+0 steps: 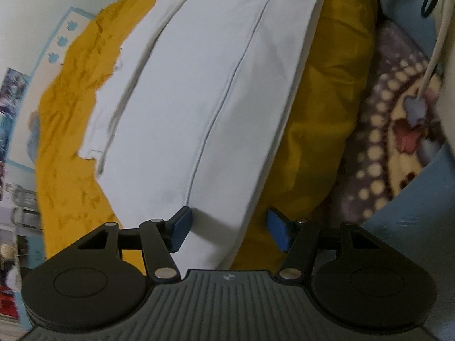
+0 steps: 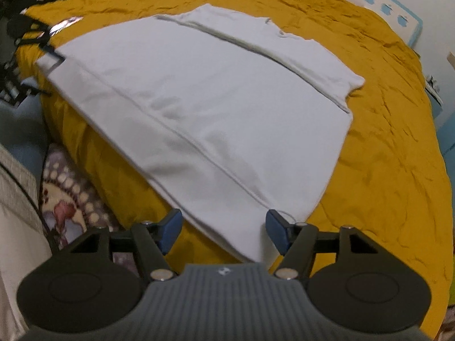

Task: Fold small clothes
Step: 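Grasp the hem with both tools and lift it toward the collar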

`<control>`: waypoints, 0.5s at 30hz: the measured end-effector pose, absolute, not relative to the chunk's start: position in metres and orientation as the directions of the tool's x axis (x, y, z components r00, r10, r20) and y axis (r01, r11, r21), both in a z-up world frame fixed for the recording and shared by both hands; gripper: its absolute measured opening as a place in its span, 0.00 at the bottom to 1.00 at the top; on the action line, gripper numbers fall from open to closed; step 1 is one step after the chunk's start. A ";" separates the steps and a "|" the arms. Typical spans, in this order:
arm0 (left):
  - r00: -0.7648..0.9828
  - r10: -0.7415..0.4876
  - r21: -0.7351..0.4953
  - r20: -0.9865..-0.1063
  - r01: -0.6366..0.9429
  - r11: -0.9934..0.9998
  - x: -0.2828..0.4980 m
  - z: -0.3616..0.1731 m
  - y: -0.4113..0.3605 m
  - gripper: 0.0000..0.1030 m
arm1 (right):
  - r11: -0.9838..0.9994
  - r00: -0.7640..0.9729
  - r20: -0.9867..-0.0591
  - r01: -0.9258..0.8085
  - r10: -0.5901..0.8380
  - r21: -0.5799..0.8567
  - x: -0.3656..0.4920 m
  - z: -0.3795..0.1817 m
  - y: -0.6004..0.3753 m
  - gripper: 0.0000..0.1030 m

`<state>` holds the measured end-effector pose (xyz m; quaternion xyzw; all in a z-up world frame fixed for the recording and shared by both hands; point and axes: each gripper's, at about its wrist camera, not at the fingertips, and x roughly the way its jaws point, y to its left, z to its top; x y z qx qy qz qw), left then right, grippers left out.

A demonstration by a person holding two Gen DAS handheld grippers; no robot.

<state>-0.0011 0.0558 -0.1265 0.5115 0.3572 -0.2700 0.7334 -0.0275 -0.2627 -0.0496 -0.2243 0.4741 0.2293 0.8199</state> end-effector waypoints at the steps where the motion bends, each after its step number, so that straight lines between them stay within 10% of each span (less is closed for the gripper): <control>1: 0.610 -0.029 0.567 -0.792 0.752 0.337 -0.002 -0.127 0.056 0.62 | 0.778 0.445 -0.882 -0.606 0.157 -0.167 -0.029 -0.051 -0.260 0.60; 6: 0.604 -0.066 0.532 -0.794 0.744 0.403 0.002 -0.110 0.062 0.15 | 0.697 0.431 -0.891 -0.683 0.142 -0.219 -0.036 -0.056 -0.250 0.60; 15: 0.607 -0.125 0.441 -0.785 0.689 0.575 0.015 -0.063 0.067 0.07 | 0.616 0.457 -0.886 -0.720 0.076 -0.318 -0.040 -0.070 -0.247 0.59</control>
